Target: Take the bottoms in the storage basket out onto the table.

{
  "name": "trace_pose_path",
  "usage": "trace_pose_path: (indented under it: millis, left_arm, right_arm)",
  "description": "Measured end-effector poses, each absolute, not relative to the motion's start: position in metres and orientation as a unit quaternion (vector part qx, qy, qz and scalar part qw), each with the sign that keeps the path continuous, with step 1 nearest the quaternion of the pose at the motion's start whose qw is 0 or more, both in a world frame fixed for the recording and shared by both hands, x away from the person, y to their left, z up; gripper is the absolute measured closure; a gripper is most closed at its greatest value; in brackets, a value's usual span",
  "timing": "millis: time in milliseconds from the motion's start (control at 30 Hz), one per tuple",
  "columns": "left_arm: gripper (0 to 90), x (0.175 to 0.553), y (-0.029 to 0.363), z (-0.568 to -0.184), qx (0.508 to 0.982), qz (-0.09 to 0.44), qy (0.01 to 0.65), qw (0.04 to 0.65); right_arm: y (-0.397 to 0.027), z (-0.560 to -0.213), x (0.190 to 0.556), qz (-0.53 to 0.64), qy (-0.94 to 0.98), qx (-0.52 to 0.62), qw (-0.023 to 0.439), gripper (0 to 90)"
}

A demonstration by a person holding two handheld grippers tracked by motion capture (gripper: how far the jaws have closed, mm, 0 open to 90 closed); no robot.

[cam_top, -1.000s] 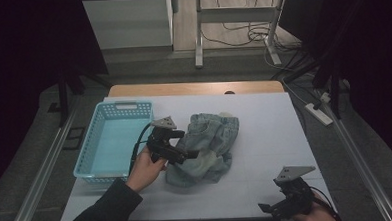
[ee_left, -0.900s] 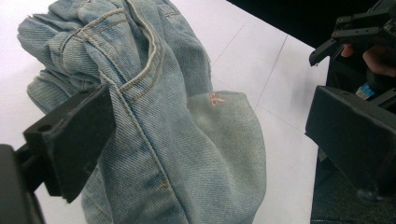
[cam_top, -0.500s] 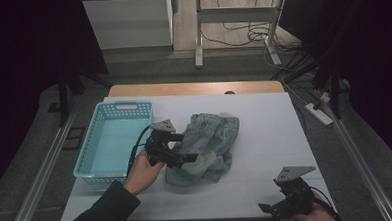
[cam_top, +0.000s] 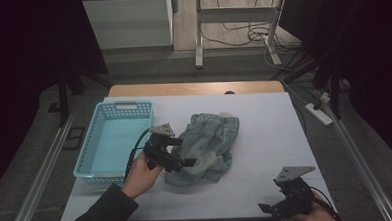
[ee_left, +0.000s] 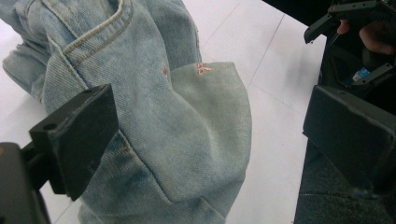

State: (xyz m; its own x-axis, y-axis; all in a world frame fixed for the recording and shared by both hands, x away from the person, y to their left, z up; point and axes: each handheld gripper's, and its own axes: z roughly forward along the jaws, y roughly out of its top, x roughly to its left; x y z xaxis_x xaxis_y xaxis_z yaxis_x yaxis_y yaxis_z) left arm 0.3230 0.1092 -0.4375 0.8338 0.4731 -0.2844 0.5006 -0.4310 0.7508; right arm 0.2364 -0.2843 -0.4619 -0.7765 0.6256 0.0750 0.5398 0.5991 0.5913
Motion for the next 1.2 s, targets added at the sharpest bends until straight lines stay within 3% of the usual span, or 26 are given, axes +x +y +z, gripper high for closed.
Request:
trace_pose_path:
  millis: [1200]
  left_arm:
    - [4.4, 0.303, 0.126, -0.445, 0.848, -0.009, 0.290, 0.443]
  right_arm:
    - [-0.284, -0.462, 0.237, 0.304, 0.892, 0.327, 0.069, 1.3]
